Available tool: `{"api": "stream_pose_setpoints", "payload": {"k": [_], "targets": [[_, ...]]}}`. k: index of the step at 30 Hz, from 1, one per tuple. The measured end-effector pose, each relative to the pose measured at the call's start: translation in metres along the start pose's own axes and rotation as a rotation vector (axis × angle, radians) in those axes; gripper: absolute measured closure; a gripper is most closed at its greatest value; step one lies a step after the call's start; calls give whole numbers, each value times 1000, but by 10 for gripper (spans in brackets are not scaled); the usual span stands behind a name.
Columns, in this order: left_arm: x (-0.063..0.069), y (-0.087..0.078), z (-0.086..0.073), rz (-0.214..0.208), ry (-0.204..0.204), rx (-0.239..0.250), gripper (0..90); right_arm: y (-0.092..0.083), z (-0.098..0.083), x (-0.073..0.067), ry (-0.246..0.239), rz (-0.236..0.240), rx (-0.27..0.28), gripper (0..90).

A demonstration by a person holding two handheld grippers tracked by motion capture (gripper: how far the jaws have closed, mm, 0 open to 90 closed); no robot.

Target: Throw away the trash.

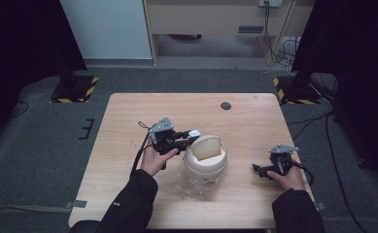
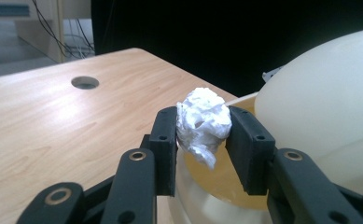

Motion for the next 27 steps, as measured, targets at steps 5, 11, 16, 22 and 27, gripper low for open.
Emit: {"api": "stream_pose_setpoints", "payload": {"k": [5,11,16,22,27], "targets": [[0,8,-5,-27,-21,-21,626,0,0,0,1,1,-1,7],[0,10,-5,-42,-29,-26,606,0,0,0,0,3,0,7],[0,10,-5,-55,-20,-23,543,0,0,0,0,3,-1,7],[-2,11,-5,-53,-14,-9,469,0,0,0,0,3,-1,7],[-3,10,-4,-49,-7,-1,441,0,0,0,-1,3,-1,7]]}}
Point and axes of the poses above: each handheld gripper's, and its own axes: y roughly forward along the jaws, z roughly out of its top, x roughly to its right, the point moved 9 cm from there along y, roughly forward along the jaws, and after that the axes turned 2 degrees about x, right-handed, at the moved point
